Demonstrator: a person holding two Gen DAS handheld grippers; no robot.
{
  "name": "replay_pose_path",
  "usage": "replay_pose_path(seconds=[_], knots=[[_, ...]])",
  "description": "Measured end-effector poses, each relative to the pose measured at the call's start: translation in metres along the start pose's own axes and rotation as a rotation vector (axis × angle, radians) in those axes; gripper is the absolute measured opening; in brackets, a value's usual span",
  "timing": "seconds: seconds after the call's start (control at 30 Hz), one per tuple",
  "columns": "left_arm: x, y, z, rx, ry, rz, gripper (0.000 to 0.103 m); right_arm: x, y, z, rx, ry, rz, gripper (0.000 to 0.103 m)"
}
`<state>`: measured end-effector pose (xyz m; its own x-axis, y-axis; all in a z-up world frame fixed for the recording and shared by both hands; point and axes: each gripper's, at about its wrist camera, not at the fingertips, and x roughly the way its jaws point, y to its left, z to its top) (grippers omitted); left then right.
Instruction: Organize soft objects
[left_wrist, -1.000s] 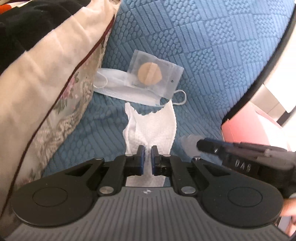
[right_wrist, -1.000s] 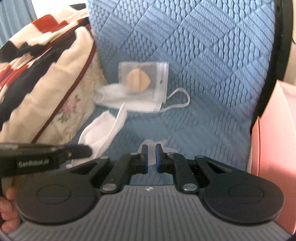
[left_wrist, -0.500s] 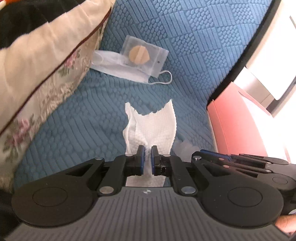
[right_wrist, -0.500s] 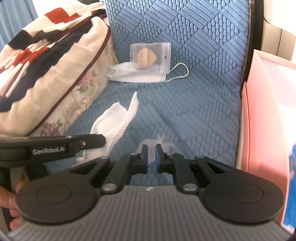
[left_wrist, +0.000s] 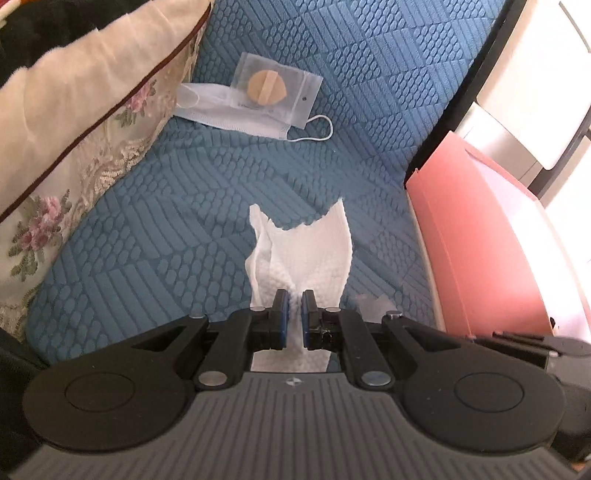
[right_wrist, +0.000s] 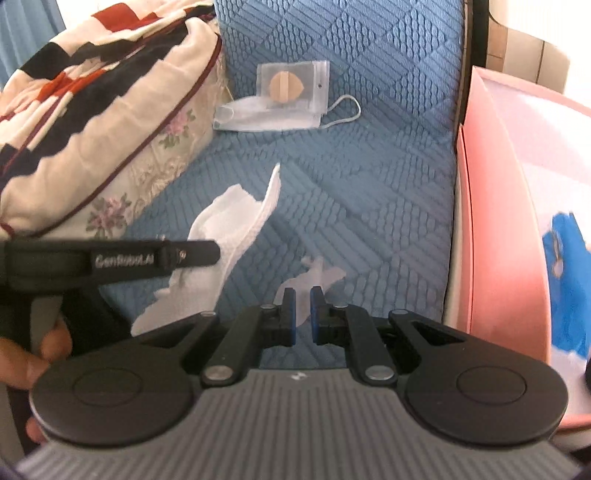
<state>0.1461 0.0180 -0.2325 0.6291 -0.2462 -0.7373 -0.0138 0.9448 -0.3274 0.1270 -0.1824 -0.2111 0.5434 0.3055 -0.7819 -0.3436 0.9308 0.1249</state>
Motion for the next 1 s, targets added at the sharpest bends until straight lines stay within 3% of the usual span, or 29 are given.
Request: replay_pose_path(seconds=[0.17, 0.27, 0.33, 0.37, 0.43, 0.5, 0.63, 0.7, 0.83, 1.0], knots=[[0.008, 0.003, 0.000, -0.012, 0.038, 0.015, 0.014, 0.001, -0.007, -0.006, 0.051, 0.007, 0.008, 0.014], [0.011, 0.006, -0.001, -0.026, 0.058, 0.015, 0.028, 0.000, -0.013, -0.009, 0.093, -0.002, 0.026, 0.014], [0.011, 0.007, -0.001, -0.028, 0.056, 0.023, 0.045, 0.001, -0.012, -0.011, 0.100, 0.002, 0.023, 0.014], [0.011, 0.008, -0.001, -0.025, 0.054, 0.031, 0.047, 0.000, -0.011, -0.010, 0.101, 0.002, 0.022, 0.015], [0.012, 0.008, -0.001, -0.016, 0.054, 0.052, 0.051, 0.000, -0.010, -0.009, 0.091, -0.010, 0.022, 0.024], [0.014, 0.009, 0.000, -0.014, 0.061, 0.077, 0.054, 0.001, -0.009, -0.010, 0.080, -0.018, 0.014, 0.044], [0.021, 0.014, 0.000, -0.025, 0.085, 0.088, 0.063, 0.007, -0.011, -0.006, 0.074, -0.016, -0.007, 0.047], [0.022, 0.016, 0.000, -0.028, 0.086, 0.092, 0.066, 0.011, -0.013, -0.006, 0.080, -0.005, -0.014, 0.058], [0.023, 0.019, 0.002, -0.043, 0.085, 0.084, 0.067, 0.018, -0.011, -0.008, 0.062, 0.026, -0.012, 0.059], [0.027, 0.021, 0.002, -0.062, 0.095, 0.077, 0.067, 0.022, -0.005, -0.010, 0.035, 0.052, 0.051, 0.059]])
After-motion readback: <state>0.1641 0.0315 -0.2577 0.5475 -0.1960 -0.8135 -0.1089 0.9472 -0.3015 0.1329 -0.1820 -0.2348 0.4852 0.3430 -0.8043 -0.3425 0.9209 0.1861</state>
